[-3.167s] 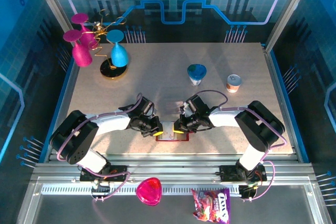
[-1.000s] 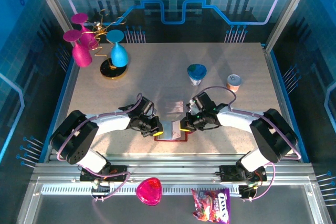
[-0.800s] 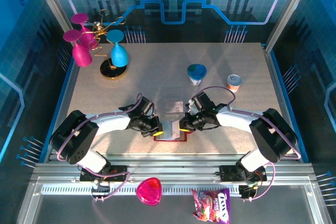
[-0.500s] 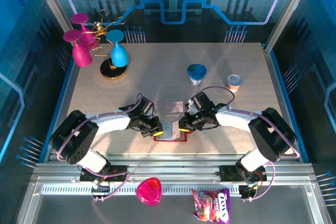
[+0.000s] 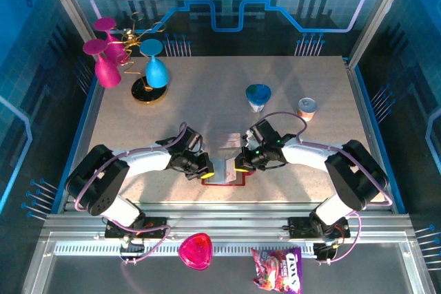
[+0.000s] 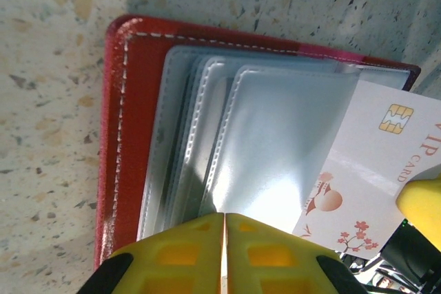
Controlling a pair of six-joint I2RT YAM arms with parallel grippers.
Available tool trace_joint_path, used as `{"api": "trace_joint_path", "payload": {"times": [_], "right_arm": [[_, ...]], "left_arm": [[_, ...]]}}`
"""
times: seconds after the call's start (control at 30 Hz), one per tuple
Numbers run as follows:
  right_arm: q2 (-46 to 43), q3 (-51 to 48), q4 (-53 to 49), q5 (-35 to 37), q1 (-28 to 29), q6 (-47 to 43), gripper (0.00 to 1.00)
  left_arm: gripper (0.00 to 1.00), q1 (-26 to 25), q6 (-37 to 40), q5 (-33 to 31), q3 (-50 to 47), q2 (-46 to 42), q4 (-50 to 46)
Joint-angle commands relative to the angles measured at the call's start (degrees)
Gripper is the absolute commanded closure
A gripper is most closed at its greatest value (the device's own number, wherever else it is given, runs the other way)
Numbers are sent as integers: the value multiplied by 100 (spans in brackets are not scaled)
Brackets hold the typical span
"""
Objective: Take the credit cards out of the card holder
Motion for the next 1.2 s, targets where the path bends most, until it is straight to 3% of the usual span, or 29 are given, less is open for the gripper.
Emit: {"api": "trace_joint_path", "payload": {"times": [0.0, 0.6, 0.87, 1.03, 1.17], "right_arm": [[92, 198, -489, 182, 68, -261, 100], [139, 514, -1247, 399, -11, -743, 100], [3, 829, -1367, 163, -20, -965, 100], [6, 1274, -1953, 253, -59, -1648, 100], [101, 1858, -2733, 459, -72, -2796, 100]], "left_arm": [[90, 82, 175, -126, 154, -181, -399], [87, 208, 185, -284, 186, -567, -635], [87, 322, 176, -328, 107, -774, -578], [87, 482, 138, -311, -50, -1008, -374], [86, 686, 152, -294, -130, -1162, -314]]}}
